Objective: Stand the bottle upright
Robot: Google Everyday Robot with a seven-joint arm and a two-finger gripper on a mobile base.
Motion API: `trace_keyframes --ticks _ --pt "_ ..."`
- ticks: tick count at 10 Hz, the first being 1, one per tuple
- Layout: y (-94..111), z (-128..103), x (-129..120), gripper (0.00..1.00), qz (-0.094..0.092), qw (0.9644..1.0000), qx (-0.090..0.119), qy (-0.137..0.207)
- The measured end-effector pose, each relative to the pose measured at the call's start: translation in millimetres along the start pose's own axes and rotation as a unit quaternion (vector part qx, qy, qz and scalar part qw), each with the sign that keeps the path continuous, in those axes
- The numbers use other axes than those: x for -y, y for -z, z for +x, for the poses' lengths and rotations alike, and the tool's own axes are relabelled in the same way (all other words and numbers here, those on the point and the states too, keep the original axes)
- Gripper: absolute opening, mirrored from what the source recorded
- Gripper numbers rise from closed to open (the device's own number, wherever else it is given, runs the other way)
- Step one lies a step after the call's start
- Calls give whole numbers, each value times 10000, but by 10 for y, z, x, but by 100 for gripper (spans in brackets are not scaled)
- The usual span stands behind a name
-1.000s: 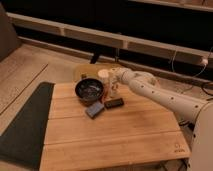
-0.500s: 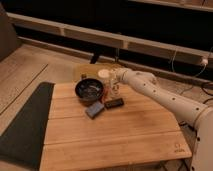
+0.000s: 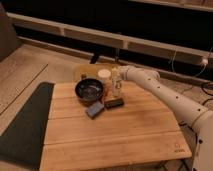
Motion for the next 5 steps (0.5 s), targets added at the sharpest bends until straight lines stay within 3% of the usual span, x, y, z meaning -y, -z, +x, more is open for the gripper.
trace_keyframes --ticks 5 --pt "-45 7 34 76 -78 9999 24 -141"
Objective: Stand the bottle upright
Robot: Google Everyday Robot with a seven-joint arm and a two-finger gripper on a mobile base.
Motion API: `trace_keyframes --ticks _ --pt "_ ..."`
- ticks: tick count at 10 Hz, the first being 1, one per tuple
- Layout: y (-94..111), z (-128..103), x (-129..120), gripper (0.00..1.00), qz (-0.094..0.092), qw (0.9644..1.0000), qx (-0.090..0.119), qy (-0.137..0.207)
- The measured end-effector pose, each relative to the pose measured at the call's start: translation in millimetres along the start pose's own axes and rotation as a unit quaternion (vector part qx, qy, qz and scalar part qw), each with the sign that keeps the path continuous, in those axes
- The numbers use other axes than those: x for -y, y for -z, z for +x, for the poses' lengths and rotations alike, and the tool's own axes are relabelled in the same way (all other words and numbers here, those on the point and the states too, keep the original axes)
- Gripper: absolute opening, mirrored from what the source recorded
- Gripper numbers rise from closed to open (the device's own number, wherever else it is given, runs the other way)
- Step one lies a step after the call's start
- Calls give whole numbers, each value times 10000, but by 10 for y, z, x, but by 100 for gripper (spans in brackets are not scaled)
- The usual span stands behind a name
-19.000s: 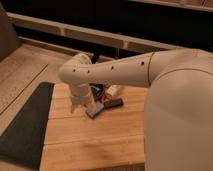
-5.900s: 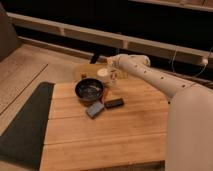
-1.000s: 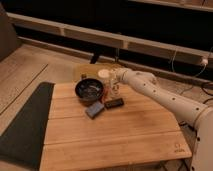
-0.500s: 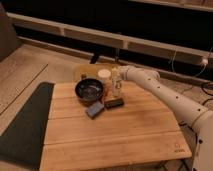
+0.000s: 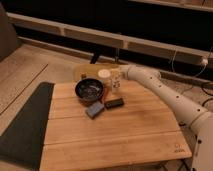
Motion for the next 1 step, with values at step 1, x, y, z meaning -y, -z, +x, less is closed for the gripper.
trace_keyframes --ticks 1 --pt "-2 1 8 76 -2 10000 0 -27"
